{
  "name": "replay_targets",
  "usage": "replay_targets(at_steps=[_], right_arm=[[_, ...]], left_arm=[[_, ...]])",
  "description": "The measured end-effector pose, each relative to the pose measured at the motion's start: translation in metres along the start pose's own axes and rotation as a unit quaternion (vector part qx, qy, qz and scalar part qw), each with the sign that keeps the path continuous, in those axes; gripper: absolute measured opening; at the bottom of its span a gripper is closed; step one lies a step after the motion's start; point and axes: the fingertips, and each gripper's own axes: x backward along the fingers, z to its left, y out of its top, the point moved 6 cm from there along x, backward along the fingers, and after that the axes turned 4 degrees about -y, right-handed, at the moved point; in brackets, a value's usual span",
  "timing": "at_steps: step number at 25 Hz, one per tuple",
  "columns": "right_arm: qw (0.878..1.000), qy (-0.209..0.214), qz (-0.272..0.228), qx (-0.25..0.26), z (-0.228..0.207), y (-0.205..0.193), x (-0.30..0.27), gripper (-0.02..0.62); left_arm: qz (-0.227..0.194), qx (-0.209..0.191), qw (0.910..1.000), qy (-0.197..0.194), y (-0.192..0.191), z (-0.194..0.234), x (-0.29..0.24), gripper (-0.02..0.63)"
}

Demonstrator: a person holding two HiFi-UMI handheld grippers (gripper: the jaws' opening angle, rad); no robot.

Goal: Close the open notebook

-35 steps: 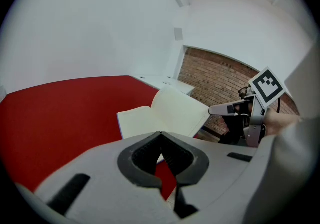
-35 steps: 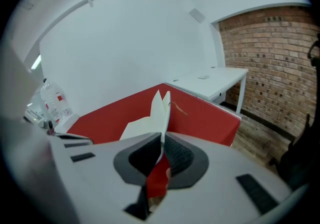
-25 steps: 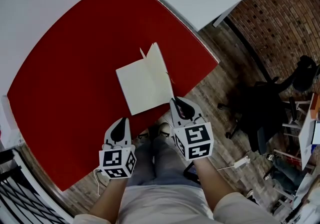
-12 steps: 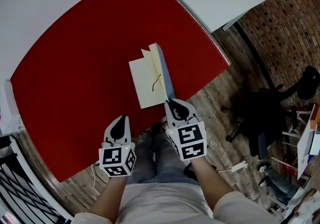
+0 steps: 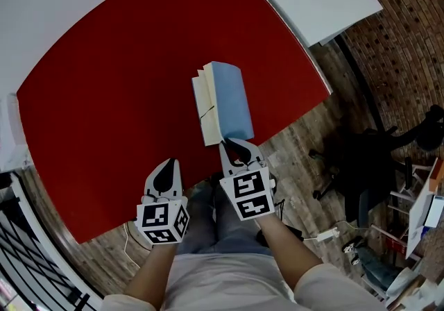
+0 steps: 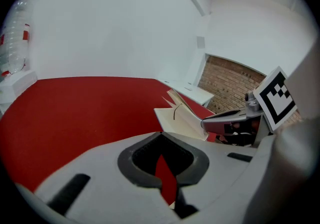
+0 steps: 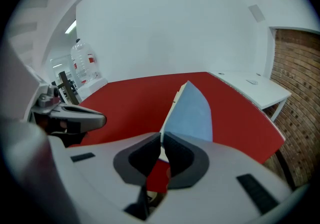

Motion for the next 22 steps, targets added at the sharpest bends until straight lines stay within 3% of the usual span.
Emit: replay_targets(at_steps=[10,22], right_arm=[[0.998,0.010,0.045,0.034,0.023,-0.017,-0.037,0.026],[0.996,0.010,0.085,0.031,0.030,-0.040,-0.067,0.028]], left_arm=[[0.003,0.015,0.9998,0.014,-0.009,0.017,0.006,0.006],[0.014,0.024,0.9994,0.019,-0.023,0.034,0.009,0.006]])
